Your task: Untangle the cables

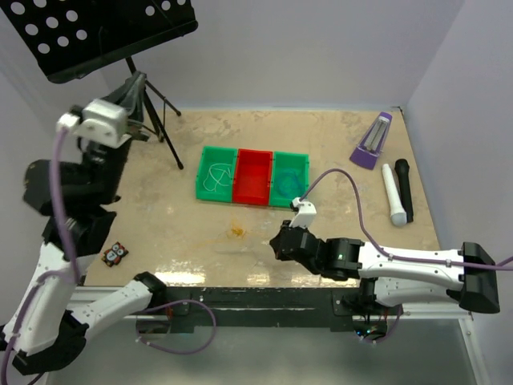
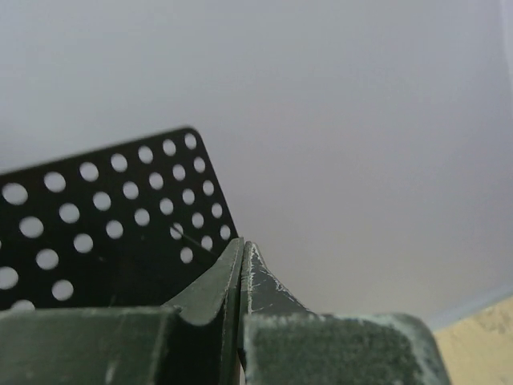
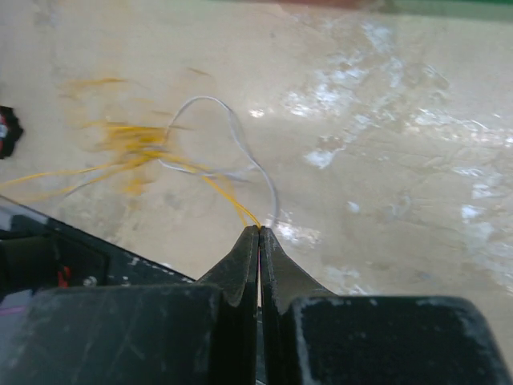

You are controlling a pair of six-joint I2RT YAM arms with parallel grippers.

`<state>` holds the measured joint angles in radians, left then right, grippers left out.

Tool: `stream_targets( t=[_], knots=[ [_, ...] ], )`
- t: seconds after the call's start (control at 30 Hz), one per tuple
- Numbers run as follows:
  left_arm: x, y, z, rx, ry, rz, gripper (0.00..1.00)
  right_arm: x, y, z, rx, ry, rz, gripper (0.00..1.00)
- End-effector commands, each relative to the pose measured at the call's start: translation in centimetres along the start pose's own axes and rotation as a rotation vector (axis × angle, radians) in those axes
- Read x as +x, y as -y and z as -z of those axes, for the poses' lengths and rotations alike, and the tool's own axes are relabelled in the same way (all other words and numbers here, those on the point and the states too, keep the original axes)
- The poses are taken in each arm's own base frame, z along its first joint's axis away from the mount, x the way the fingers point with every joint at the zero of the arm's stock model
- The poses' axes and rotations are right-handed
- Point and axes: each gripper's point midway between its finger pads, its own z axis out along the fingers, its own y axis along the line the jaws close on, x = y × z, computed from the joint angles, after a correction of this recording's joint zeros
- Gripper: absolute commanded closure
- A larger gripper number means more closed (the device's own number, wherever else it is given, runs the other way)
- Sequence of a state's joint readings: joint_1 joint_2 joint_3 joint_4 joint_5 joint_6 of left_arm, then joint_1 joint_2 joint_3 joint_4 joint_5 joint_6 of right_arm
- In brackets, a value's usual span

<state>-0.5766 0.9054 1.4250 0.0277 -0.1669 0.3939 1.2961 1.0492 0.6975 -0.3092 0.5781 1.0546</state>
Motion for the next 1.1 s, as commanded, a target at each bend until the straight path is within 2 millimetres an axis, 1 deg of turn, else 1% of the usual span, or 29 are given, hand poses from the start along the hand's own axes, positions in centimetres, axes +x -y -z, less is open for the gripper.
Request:
stream_targets(
  t=[0.0,0.03,0.07,0.1,0.13,0.17,0.23,0.27,0.3,0.33,0.37,0.4,0.43,0.5,0.57,0.7,0.77,0.83,0.9,1.0,1.07],
  knots=[
    [-4.1,1.5,2.0,0.173,0.081,0.022,1.0,-0.7,1.5,0.9,0.05,0.024,0.035,1.0],
    [-2.4,4.8,3.1,0.343,0.03,0.035,1.0,-1.7,0.8,1.2,0.022,0.05,0.032,1.0],
    [-0.5,7.4,4.3,0.457,-0.018,0.081,1.0,-2.6,0.2,1.6,-0.003,0.078,0.026,1.0],
    [1.5,9.6,5.5,0.539,-0.065,0.135,1.0,-3.2,-0.2,1.9,-0.016,0.097,0.03,1.0],
    [3.2,10.9,6.6,0.59,-0.102,0.163,1.0,-3.9,-0.5,2.2,-0.023,0.114,0.031,1.0],
    [5.5,12.6,7.7,0.65,-0.151,0.177,1.0,-4.3,-0.9,2.4,-0.032,0.122,0.043,1.0],
    [9.5,15.4,9.9,0.778,-0.244,0.17,0.97,-5.1,-1.7,2.8,-0.049,0.133,0.056,1.0],
    [11.3,16.8,11.2,0.858,-0.289,0.167,0.92,-5.4,-2.1,2.9,-0.062,0.137,0.065,1.0],
    [13.3,18.3,12.8,0.937,-0.352,0.178,0.8,-5.6,-2.5,3.1,-0.086,0.141,0.073,1.0],
    [14.7,19.4,14.2,1.017,-0.378,0.177,0.67,-5.9,-3.1,3.4,-0.114,0.15,0.079,1.0],
    [16.0,20.5,15.4,1.08,-0.412,0.186,0.6,-6.1,-3.4,3.5,-0.136,0.154,0.083,1.0],
    [16.9,21.1,16.1,1.114,-0.436,0.201,0.54,-6.4,-3.9,3.8,-0.162,0.163,0.079,1.0],
    [17.8,21.7,16.8,1.149,-0.451,0.201,0.52,-6.6,-4.3,4.1,-0.188,0.169,0.084,1.0],
    [19.1,22.3,17.3,1.176,-0.455,0.19,0.5,-7.2,-4.9,4.7,-0.227,0.184,0.072,1.0],
    [19.8,22.9,17.7,1.204,-0.44,0.182,0.48,-7.7,-5.5,5.4,-0.266,0.199,0.068,1.0],
    [19.7,24.6,19.3,1.321,-0.417,0.24,0.45,-8.6,-6.7,6.5,-0.339,0.225,0.089,1.0],
    [19.6,25.2,19.1,1.329,-0.395,0.242,0.44,-8.8,-7.4,6.8,-0.372,0.23,0.106,1.0],
    [19.6,25.2,18.5,1.32,-0.364,0.215,0.44,-8.8,-8.0,6.9,-0.39,0.224,0.123,1.0],
    [19.7,25.4,18.6,1.343,-0.346,0.181,0.44,-8.7,-8.5,6.8,-0.407,0.22,0.139,1.0],
    [20.3,25.9,20.0,1.425,-0.328,0.105,0.48,-8.6,-8.9,6.8,-0.42,0.217,0.154,1.0],
    [21.2,25.8,21.1,1.461,-0.339,0.043,0.49,-8.8,-9.3,6.9,-0.434,0.221,0.162,1.0]
  ],
)
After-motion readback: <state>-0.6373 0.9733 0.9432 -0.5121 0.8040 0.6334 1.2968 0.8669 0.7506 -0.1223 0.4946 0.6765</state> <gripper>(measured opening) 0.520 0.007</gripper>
